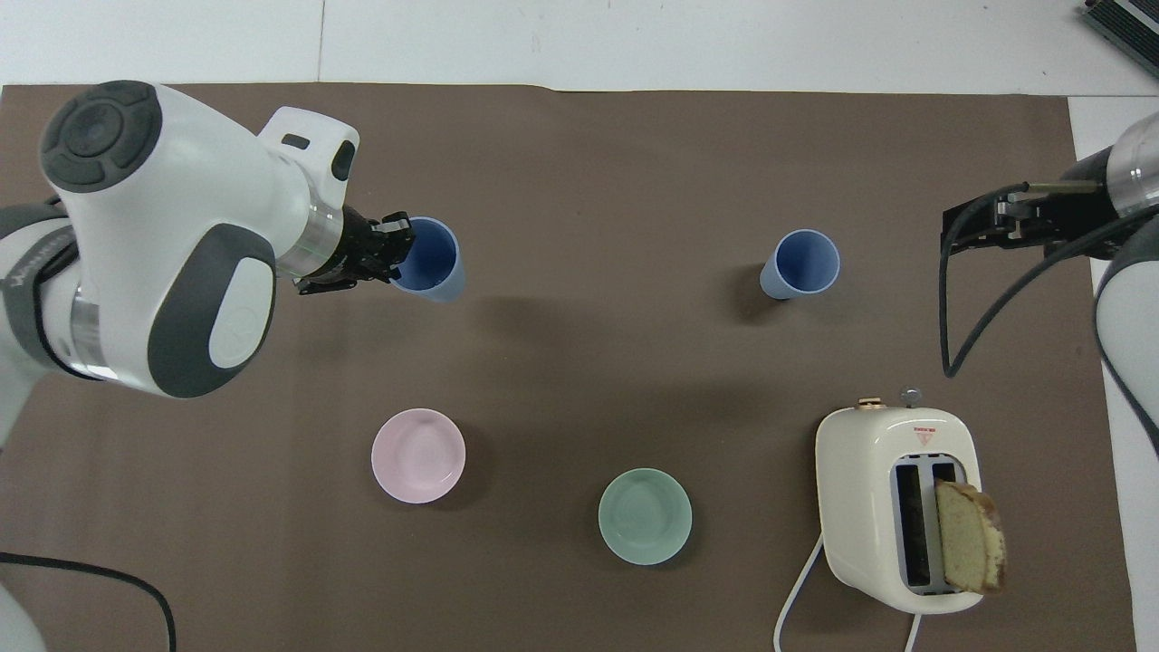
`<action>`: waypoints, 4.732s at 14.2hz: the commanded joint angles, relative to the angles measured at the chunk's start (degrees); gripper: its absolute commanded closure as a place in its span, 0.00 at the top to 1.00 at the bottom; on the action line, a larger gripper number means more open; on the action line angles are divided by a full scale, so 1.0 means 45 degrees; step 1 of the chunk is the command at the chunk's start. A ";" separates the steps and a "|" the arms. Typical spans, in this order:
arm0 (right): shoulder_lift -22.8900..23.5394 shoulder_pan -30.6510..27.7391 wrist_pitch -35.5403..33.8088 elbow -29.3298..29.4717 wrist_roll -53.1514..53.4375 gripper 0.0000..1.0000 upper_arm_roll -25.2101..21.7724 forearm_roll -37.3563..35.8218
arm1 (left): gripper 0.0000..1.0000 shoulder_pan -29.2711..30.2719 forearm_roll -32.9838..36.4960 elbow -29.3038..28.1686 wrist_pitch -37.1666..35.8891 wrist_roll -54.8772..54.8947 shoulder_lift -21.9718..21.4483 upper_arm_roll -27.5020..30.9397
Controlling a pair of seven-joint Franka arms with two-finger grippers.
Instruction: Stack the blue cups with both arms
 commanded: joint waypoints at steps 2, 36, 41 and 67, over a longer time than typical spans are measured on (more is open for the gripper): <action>-0.0214 -0.0184 0.0005 -0.0247 -0.0170 1.00 0.0099 0.0064 | 0.00 -0.0897 0.0264 0.0041 0.1082 -0.0938 0.0752 0.0224; 0.1697 -0.0575 0.6328 -0.3333 -0.0267 1.00 0.0119 0.0962 | 1.00 0.0683 0.1984 -0.0311 -0.0711 0.3160 -0.0944 0.0439; 0.2753 -0.0243 0.7366 -0.3450 -0.0267 1.00 0.0177 0.0962 | 1.00 0.1561 0.1906 -0.0037 -0.1746 0.4974 -0.1549 0.0459; 0.3087 0.0830 0.5497 -0.1521 -0.0293 0.00 0.0625 0.0962 | 1.00 0.4024 0.1145 0.1489 -0.5992 0.9142 -0.3680 0.0459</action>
